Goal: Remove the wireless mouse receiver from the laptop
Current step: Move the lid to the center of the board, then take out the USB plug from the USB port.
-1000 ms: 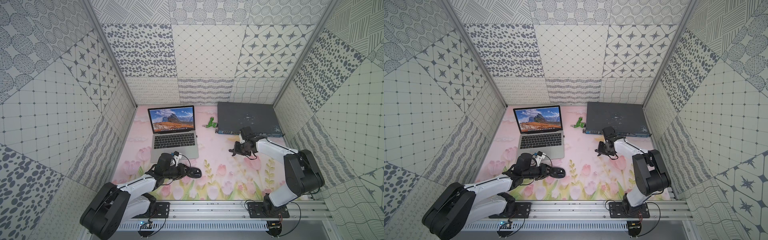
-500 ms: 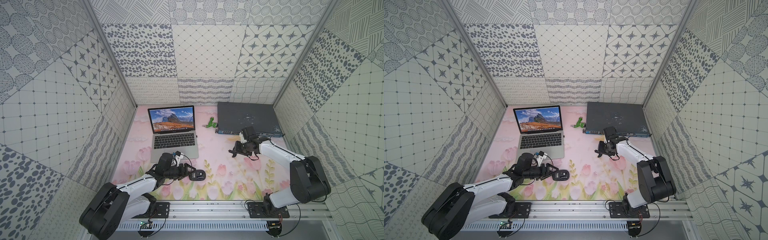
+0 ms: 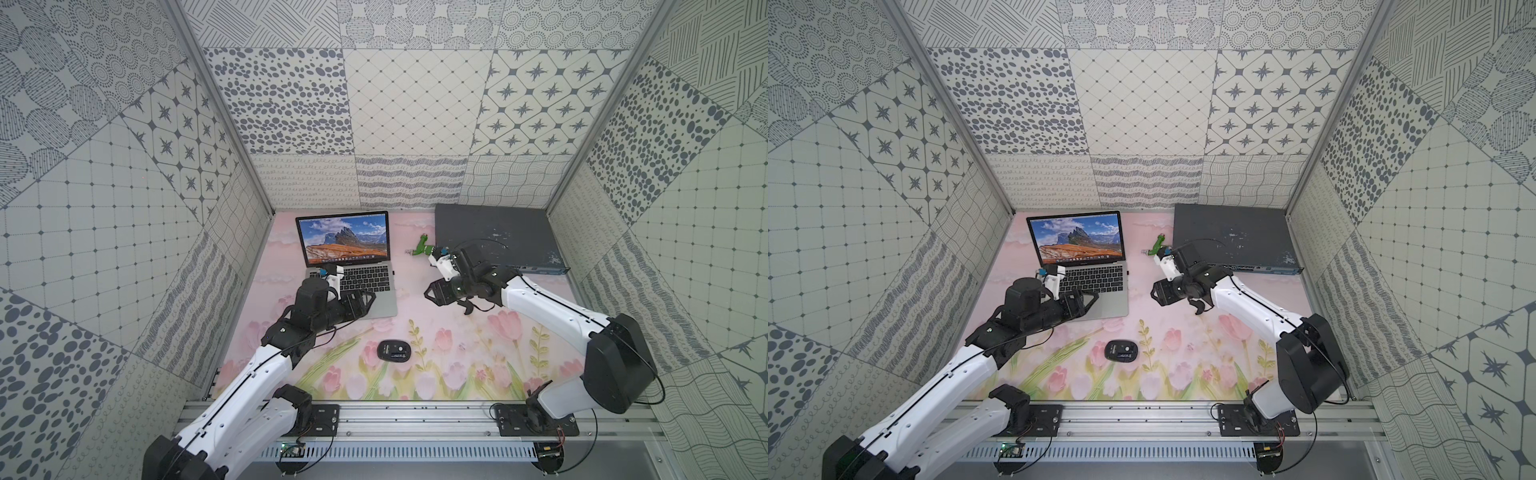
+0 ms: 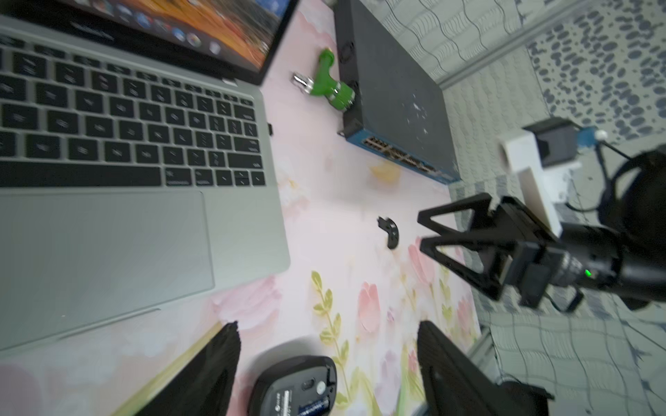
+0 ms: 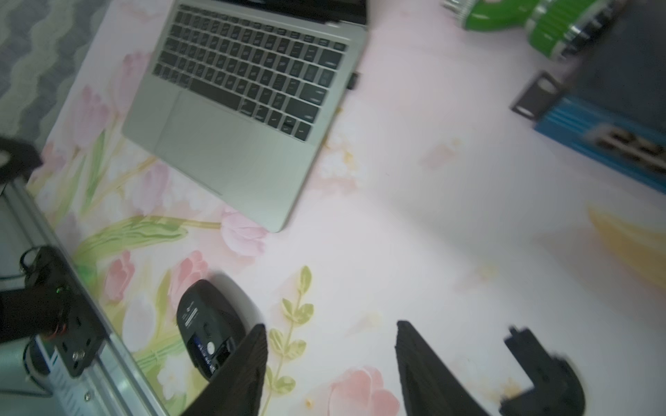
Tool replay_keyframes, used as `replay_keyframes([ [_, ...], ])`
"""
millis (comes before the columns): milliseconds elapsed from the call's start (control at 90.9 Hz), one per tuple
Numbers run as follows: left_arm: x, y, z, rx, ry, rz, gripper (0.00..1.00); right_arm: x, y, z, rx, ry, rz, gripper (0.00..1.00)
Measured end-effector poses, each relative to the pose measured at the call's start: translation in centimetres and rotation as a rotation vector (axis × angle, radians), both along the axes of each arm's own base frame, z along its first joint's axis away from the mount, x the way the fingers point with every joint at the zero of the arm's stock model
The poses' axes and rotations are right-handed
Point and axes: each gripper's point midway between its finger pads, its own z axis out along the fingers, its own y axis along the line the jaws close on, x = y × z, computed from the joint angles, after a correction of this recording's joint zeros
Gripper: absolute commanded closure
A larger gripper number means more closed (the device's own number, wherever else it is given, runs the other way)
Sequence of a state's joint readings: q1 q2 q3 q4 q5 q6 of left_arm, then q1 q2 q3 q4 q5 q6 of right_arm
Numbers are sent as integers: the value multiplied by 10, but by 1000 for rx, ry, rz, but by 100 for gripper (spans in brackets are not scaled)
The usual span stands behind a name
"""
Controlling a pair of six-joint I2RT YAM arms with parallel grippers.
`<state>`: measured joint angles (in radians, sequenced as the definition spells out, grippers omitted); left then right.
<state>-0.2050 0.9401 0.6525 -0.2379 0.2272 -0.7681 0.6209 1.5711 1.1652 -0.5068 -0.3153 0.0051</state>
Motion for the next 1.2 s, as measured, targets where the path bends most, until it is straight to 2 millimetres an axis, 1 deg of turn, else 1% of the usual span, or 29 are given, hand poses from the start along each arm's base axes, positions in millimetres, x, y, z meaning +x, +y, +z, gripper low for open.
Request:
replay_keyframes([
  [44,11,16,-3,28,9,44,18,7,16,0,-11,-47,102,33],
  [88,21,33,-9,60,28,84,14,16,28,-5,-31,-89,183,33],
  [132,32,48,-15,95,48,113,15,26,39,-15,-58,-130,274,32],
  [176,43,61,-21,127,86,125,19,33,45,-26,-86,-157,347,33],
  [220,54,72,-26,160,134,121,20,38,48,-40,-119,-173,413,33],
  [275,71,83,-24,197,168,114,20,44,49,-56,-156,-183,474,33],
  [341,91,99,-20,245,183,95,21,53,47,-70,-192,-191,528,34],
  [396,100,113,-24,277,210,85,24,63,45,-78,-216,-203,563,34],
  [473,106,131,-32,294,262,73,25,80,41,-84,-246,-234,610,35],
  [528,107,142,-36,307,291,68,26,91,40,-87,-265,-254,638,35],
  [594,102,153,-41,322,318,56,33,105,39,-90,-279,-281,666,35],
  [638,97,159,-46,322,340,51,35,111,40,-92,-283,-294,688,36],
  [693,93,167,-53,321,367,49,35,116,42,-93,-283,-309,712,36],
  [792,85,177,-73,316,435,39,35,121,48,-93,-275,-337,756,36],
  [957,78,178,-112,305,541,-7,34,126,54,-96,-255,-363,803,36],
  [1089,71,186,-140,311,623,-20,45,129,55,-102,-240,-364,825,36],
  [1199,66,197,-155,314,667,-12,46,128,52,-111,-232,-350,839,37],
])
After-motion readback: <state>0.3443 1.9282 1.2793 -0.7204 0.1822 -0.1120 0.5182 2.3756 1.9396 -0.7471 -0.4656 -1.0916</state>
